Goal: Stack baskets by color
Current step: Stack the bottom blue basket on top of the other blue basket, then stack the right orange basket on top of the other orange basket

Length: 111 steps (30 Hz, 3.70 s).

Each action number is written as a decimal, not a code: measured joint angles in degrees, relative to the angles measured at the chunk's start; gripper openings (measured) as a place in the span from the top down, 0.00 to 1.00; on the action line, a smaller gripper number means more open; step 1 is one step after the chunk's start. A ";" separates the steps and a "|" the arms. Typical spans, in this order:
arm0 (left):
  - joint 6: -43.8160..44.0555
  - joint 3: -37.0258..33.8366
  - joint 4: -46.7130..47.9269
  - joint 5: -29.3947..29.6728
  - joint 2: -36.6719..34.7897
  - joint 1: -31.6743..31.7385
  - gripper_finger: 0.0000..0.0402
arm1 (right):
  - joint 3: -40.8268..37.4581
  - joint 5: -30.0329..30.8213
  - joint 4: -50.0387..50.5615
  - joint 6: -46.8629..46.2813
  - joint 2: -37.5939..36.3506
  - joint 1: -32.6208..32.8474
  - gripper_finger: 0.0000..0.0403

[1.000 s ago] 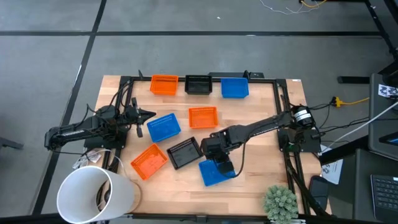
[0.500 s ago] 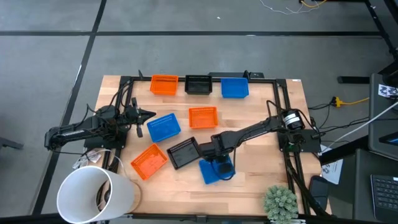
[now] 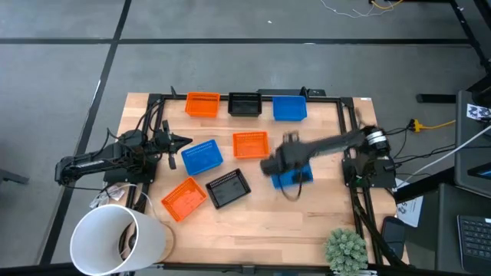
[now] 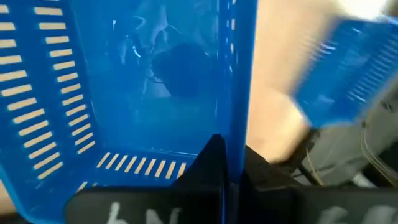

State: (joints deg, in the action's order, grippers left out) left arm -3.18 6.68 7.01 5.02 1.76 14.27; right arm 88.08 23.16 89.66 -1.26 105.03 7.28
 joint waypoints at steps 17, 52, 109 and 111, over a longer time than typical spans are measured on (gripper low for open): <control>0.00 0.00 -0.12 0.00 0.00 -0.01 1.00 | -0.31 -2.35 -31.72 27.12 -12.62 -42.58 1.00; -0.02 0.00 -0.10 0.00 0.00 0.00 1.00 | 0.60 -10.32 -31.89 46.80 2.23 -55.34 0.77; 9.33 0.00 -2.50 -0.94 0.00 0.00 1.00 | 5.03 -54.80 -25.21 26.36 1.90 -34.01 0.74; 11.35 0.00 -2.57 -1.92 0.00 -0.01 1.00 | 3.85 -54.78 -19.95 26.33 1.90 -32.34 0.75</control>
State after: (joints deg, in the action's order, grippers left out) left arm 8.17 6.68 4.45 3.10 1.76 14.26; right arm 91.93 -31.62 69.71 25.07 106.94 -25.05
